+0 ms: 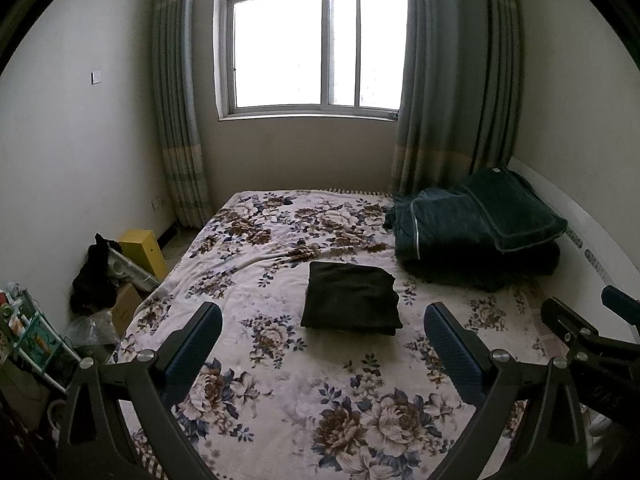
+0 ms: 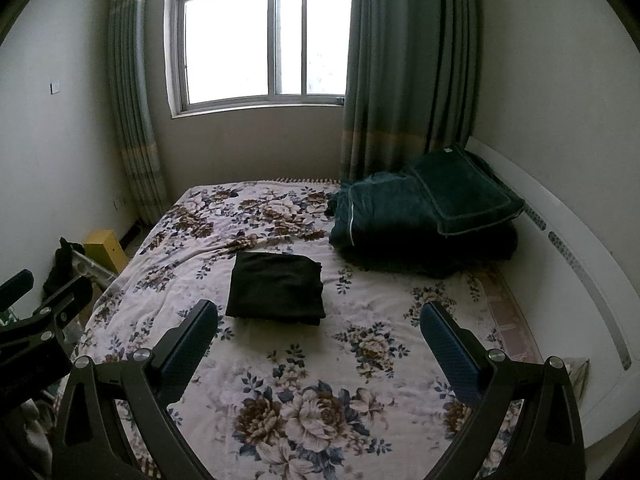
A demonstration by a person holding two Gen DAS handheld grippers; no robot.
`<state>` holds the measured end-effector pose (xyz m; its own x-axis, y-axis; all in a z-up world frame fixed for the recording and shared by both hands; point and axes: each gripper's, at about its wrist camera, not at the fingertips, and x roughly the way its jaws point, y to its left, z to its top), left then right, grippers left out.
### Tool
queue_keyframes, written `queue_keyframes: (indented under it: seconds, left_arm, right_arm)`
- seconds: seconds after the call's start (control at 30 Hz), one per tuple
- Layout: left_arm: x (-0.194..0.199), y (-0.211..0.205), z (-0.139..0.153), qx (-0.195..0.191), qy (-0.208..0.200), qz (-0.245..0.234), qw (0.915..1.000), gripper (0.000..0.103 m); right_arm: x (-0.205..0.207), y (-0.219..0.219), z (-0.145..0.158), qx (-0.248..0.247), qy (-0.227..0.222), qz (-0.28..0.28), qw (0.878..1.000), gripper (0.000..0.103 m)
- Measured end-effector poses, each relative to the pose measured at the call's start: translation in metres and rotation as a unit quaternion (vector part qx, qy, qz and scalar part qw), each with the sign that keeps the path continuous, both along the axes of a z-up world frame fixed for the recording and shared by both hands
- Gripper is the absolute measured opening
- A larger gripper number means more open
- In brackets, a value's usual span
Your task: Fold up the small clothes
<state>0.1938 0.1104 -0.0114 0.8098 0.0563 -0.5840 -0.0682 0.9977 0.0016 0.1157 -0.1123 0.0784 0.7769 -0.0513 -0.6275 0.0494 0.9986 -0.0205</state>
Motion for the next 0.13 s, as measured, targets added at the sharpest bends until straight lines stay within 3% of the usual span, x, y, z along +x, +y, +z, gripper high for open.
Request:
queue_keyframes:
  seconds: [0.13]
  left_arm:
    - [0.0004, -0.0015, 0.0055, 0.002, -0.004, 0.002, 1.0, 0.103]
  right_arm:
    - [-0.0031, -0.0001, -0.0009, -0.002, 0.0, -0.001, 1.0, 0.102]
